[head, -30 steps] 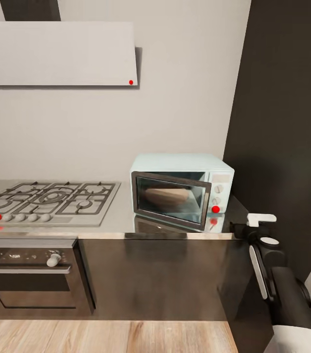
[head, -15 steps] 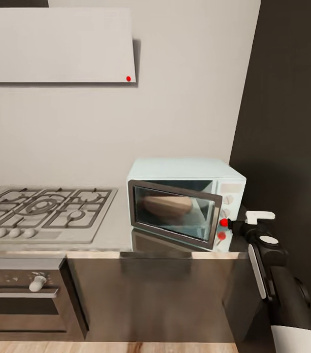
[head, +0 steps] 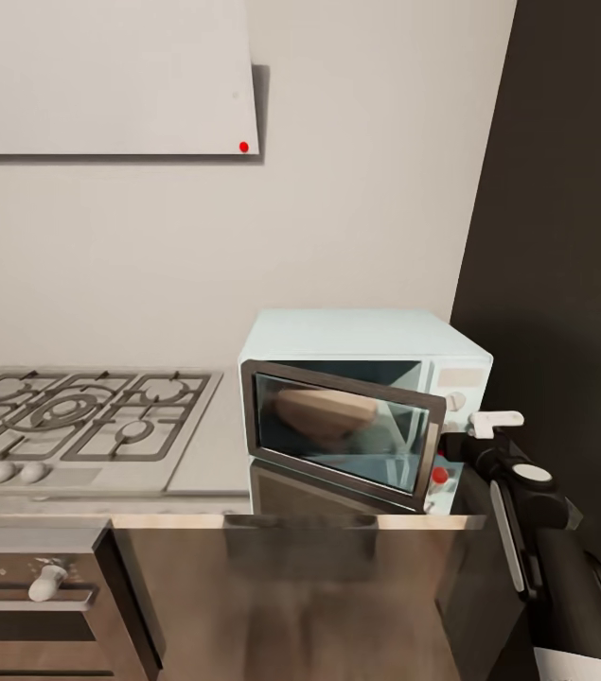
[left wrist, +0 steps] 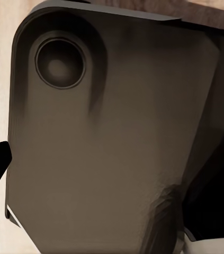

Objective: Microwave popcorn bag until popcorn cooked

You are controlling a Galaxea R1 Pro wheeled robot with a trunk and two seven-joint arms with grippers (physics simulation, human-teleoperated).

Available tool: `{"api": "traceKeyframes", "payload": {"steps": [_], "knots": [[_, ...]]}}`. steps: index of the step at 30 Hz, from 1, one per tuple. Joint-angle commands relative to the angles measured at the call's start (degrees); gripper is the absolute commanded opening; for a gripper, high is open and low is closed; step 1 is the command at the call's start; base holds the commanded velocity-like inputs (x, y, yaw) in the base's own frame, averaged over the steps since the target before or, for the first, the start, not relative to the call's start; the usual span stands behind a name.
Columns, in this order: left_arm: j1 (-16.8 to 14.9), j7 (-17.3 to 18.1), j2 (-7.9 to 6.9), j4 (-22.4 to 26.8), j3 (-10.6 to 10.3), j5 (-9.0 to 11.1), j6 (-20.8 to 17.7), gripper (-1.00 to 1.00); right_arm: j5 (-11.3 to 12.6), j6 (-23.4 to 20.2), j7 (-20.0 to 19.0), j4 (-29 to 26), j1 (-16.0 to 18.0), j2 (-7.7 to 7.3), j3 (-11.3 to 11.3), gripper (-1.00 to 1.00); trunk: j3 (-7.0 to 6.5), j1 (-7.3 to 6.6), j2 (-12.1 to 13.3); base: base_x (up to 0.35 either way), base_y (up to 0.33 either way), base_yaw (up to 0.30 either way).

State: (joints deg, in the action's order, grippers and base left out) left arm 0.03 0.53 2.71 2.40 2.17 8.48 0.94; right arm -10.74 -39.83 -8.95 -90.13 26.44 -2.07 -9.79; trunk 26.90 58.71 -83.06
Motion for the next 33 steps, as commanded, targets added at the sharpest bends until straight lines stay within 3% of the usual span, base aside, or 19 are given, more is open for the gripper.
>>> {"api": "traceKeyframes", "payload": {"steps": [1,6,20,21,23,27,33], "knots": [[0.0,0.1,0.01,0.0,0.2,0.4,0.1,1.0,-0.3,0.0,-0.8,0.3,0.4,0.08,0.0,1.0,0.04,0.01,0.0,0.0,0.0,0.0],[0.0,0.2,0.01,0.0,0.2,0.4,0.1,1.0,-1.3,-0.1,-1.0,0.1,0.4,0.06,0.0,1.0,0.04,0.01,0.0,0.0,0.0,0.0],[0.0,0.2,0.01,0.0,0.1,0.4,0.2,1.0,1.7,-0.2,-2.1,0.7,0.5,-0.74,-1.0,1.0,0.04,0.01,0.0,0.0,0.0,0.0],[0.0,0.2,0.01,0.0,0.1,0.4,0.2,1.0,2.1,-0.2,-15.0,2.8,0.6,-0.74,-1.9,1.0,0.04,0.01,0.0,0.0,0.0,0.0],[0.0,0.2,0.01,0.0,0.1,0.4,0.2,1.0,2.0,-0.2,-16.1,2.8,0.6,-1.12,-3.0,1.0,0.04,0.01,0.0,-0.004,0.0,0.0],[0.0,0.2,0.01,0.0,0.2,0.5,0.1,1.0,2.0,-0.2,-18.3,2.8,0.6,-3.24,-3.7,1.0,0.04,0.01,0.0,-0.199,0.052,0.0],[0.0,0.2,0.01,0.0,0.2,0.5,0.1,1.0,2.0,-0.2,-18.5,2.8,0.6,-3.37,-3.7,1.0,0.04,0.01,0.0,-0.1,0.022,0.0]]}}
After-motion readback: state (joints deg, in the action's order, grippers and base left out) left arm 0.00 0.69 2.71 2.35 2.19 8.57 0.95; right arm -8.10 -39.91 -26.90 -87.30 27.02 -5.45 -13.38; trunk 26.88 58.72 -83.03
